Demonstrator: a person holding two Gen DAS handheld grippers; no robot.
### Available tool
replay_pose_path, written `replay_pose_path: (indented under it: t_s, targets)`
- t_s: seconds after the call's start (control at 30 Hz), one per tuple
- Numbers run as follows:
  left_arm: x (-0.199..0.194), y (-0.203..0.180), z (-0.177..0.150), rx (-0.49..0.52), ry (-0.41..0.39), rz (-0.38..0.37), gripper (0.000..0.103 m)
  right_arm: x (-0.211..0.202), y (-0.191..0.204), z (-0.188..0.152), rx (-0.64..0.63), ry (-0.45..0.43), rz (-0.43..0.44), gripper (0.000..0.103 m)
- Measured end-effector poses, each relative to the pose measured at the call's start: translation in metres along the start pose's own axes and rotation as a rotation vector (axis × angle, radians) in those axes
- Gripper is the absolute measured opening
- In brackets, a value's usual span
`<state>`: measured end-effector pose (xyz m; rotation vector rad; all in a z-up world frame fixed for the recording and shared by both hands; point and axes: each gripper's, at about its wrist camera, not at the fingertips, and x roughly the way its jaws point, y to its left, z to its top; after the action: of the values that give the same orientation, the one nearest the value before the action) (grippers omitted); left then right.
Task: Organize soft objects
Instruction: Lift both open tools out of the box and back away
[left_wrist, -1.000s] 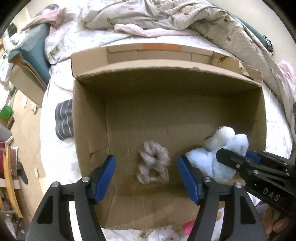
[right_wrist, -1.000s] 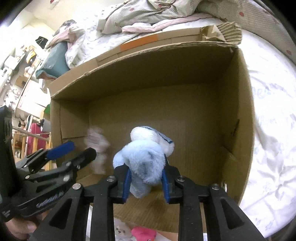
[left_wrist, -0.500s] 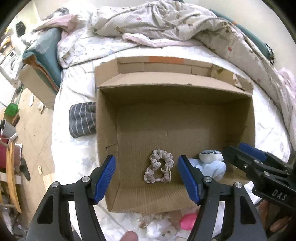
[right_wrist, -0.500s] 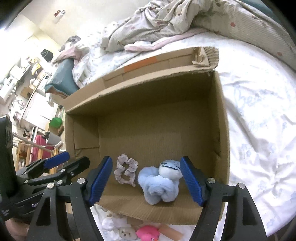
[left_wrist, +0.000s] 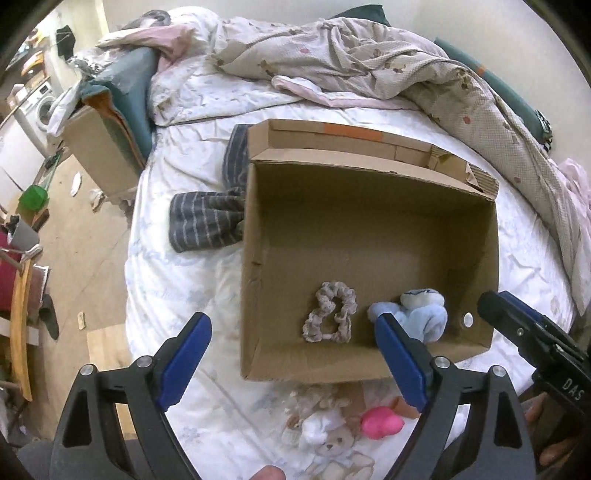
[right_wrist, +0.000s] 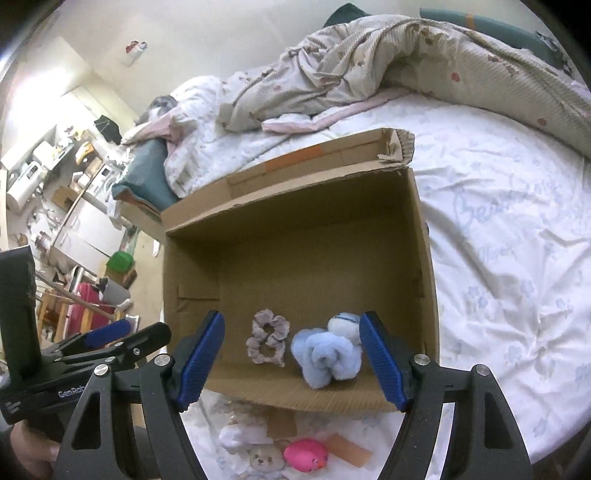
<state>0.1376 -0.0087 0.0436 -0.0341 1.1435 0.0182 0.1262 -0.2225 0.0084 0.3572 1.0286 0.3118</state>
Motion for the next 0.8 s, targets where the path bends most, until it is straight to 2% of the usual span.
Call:
replay_pose_path:
  t_s: [0.3,0.63,0.8]
  targets:
    - [-0.016,0.015,-0.026,-0.026,-0.015,0.013,0.089,-0.008,0.010,-0.023,-0.042,0.020,-0.011,0.080]
    - [-0.022,0.030,-0.061,-0.051,-0.015,0.016,0.089,-0.013,0.017,-0.054,-0.031,0.070,0.009,0.080]
    - [-0.022,0.036,-0.073,-0.080,-0.015,0.003,0.089,-0.010,0.020,-0.069,-0.067,0.102,-0.022,0.080]
